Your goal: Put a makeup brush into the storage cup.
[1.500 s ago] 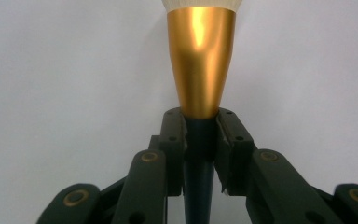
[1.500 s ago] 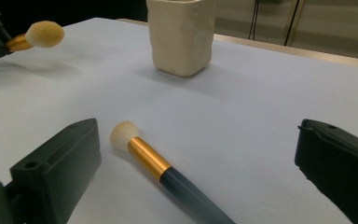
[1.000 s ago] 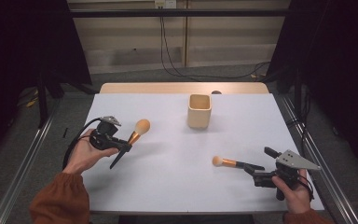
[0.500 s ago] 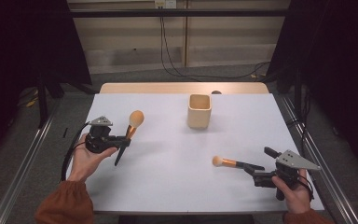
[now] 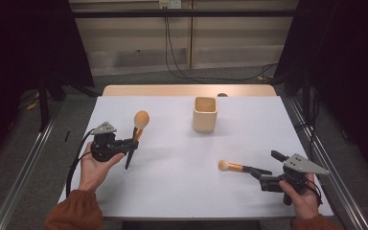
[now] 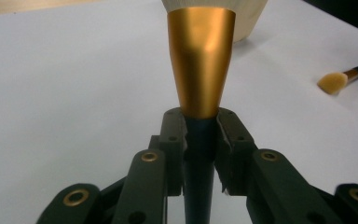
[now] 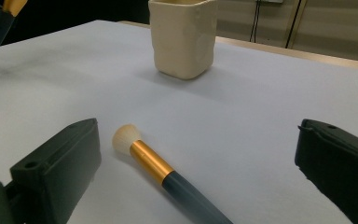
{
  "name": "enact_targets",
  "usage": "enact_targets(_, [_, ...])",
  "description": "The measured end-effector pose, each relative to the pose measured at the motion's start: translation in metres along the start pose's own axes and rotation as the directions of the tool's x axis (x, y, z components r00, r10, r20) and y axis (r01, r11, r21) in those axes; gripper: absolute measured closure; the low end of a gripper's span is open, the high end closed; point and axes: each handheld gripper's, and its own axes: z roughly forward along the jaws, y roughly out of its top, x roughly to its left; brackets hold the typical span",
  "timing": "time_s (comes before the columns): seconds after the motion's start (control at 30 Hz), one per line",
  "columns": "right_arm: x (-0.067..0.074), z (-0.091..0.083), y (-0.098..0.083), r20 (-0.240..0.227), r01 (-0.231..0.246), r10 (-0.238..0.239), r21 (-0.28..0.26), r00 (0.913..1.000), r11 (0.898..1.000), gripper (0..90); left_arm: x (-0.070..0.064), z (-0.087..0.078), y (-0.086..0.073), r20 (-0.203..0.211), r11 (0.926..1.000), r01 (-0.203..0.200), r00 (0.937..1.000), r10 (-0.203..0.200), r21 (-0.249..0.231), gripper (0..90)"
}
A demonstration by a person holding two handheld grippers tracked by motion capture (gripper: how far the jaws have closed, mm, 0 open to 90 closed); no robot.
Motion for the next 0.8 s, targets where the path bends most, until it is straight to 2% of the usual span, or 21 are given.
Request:
enact_targets(0.07, [0.000,0.000,0.000,-0.003,-0.003,0.003,-0.003,1.0000,1.000,0.2,-0.003,0.000,-0.002,0.015,0.9999,-0.002,0.9999,0.002,-0.012,74.5])
enact_targets(0.27, [0.001,0.004,0.000,-0.034,-0.002,0.001,-0.003,0.9994,1.000,0.4,-0.013,0.004,-0.007,0.008,0.9974,-0.027,0.9996,0.028,-0.066,74.5])
enact_targets(0.43, [0.004,0.007,0.003,-0.050,-0.006,0.004,-0.024,0.9988,1.000,0.4,-0.021,0.007,-0.007,0.027,0.9933,-0.047,0.9984,0.050,-0.106,74.5])
enact_targets(0.47, [0.005,0.007,0.004,-0.055,-0.006,0.004,-0.026,0.9985,1.000,0.4,-0.023,0.008,-0.006,0.038,0.9937,-0.040,0.9983,0.044,-0.104,74.5])
enact_targets(0.53, [0.007,0.009,0.005,-0.069,-0.002,0.000,-0.027,0.9976,1.000,0.3,-0.028,0.008,-0.006,0.035,0.9926,-0.059,0.9974,0.063,-0.106,74.5])
enact_targets(0.6, [0.009,0.010,0.006,-0.079,0.001,-0.003,-0.030,0.9969,1.000,0.3,-0.035,0.008,-0.004,0.047,0.9896,-0.065,0.9963,0.071,-0.128,74.5])
enact_targets(0.8, [0.014,0.014,0.013,-0.100,-0.002,-0.003,-0.046,0.9950,0.999,0.2,-0.050,0.012,-0.001,0.073,0.9854,-0.088,0.9923,0.100,-0.146,74.5])
